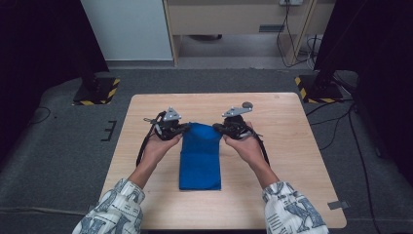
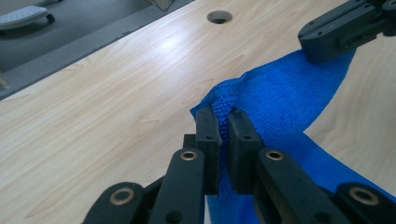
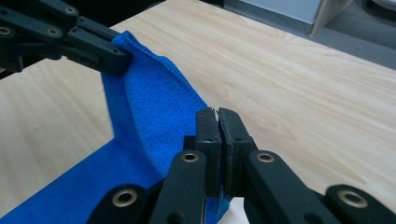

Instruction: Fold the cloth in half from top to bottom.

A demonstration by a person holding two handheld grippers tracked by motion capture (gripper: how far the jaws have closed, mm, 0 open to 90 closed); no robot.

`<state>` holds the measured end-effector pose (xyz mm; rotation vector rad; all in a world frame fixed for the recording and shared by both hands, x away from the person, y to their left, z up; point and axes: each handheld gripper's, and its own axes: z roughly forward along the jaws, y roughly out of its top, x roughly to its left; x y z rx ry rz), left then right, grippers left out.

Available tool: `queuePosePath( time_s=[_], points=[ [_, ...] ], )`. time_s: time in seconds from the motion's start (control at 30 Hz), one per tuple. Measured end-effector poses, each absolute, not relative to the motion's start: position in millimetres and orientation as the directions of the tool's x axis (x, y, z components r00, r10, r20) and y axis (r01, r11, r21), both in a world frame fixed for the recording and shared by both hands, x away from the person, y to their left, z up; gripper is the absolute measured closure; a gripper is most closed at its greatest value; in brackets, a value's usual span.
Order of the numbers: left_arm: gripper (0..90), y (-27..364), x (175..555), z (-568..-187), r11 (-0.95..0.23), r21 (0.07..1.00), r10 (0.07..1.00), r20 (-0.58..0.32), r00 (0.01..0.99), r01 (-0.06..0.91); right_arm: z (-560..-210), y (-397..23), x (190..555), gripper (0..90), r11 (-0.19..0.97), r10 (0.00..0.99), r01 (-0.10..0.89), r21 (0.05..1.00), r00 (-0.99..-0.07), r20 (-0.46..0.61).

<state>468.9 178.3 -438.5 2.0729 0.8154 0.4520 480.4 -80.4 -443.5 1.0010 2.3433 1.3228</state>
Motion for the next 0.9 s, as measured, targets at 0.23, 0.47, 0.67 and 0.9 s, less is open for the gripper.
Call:
queuePosePath(
  time_s=[0.23,0.47,0.67,0.9],
  points=[
    [84.5,178,452,-445,-0.451,0.811,0.665,0.028,0.746,0.372,-452,-80,459,88.0,0.376,0.652,0.426,0.823,-0.753,0.092],
    [84.2,182,438,-453,-0.445,0.813,0.654,0.008,0.756,0.376,-462,-80,443,87.9,0.397,0.631,0.422,0.815,-0.771,0.092],
    [83.7,185,424,-461,-0.445,0.81,0.645,-0.004,0.764,0.381,-469,-81,432,87.9,0.413,0.62,0.417,0.81,-0.78,0.086],
    [82.5,188,409,-464,-0.445,0.814,0.634,-0.008,0.773,0.374,-476,-83,421,87.8,0.425,0.609,0.418,0.803,-0.788,0.088]
  ],
)
